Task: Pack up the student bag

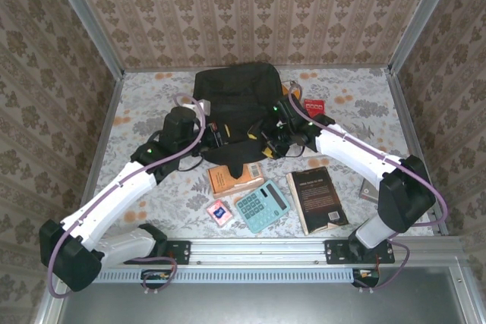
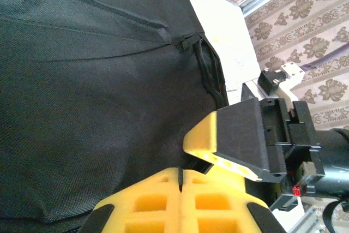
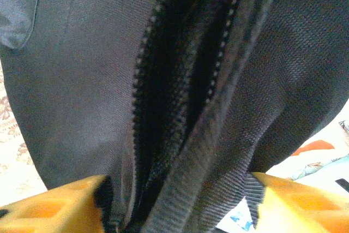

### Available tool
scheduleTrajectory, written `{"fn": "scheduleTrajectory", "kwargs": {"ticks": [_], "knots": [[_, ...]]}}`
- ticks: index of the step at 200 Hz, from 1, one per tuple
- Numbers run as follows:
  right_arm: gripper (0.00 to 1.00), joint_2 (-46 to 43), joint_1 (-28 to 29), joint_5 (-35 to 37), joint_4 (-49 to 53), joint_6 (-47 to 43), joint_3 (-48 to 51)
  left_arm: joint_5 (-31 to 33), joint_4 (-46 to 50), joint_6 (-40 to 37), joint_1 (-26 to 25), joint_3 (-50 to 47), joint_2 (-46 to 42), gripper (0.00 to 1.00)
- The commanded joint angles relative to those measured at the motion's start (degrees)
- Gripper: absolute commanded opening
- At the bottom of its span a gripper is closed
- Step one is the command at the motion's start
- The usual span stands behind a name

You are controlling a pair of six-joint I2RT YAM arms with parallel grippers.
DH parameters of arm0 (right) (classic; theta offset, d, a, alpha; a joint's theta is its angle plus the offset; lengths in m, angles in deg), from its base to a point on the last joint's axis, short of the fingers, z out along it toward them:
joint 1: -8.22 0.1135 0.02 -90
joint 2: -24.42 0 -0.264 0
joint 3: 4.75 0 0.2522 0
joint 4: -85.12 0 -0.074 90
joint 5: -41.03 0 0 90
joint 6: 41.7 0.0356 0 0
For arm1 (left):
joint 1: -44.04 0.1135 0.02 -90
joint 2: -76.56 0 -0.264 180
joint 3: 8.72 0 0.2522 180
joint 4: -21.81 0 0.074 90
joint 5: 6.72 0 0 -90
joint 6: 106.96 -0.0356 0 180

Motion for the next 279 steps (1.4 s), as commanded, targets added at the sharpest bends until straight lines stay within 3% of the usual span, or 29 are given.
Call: {"fn": "scheduleTrajectory", "kwargs": {"ticks": [1,24,47,62,116,149,214,279], "knots": [[0.58,-1.6,-0.2,1.0,-0.8,3.4,0.9,0.9,-3.7,0.7,-1.4,0.7,0.1,0.0],[0.55,-1.5,-0.2,2.1,2.2,2.3,0.4,1.5,-3.9,0.4,-2.3,-0.6,0.1,0.0],[0.6,-1.3,-0.2,2.4,4.4,1.5,0.4,2.2,-3.1,-0.4,-2.8,-1.5,0.6,0.0],[0.58,-1.0,-0.2,2.1,4.5,1.2,0.8,2.8,-3.0,-0.5,-3.0,-2.2,0.8,0.0],[0.19,-0.6,-0.2,3.4,6.6,-0.6,1.9,6.7,-0.8,-2.8,-2.6,-2.8,-0.2,0.0],[0.05,0.6,-0.2,4.2,7.9,-2.2,2.0,7.6,0.9,-3.3,-1.5,-3.9,-2.0,0.0],[0.02,1.8,-1.1,6.6,9.4,-5.3,2.1,9.3,4.0,-2.6,0.5,-8.0,-8.1,0.0],[0.02,1.7,-1.1,7.3,10.3,-9.5,1.9,7.9,6.5,-3.5,8.3,-8.6,-9.8,0.0]]}}
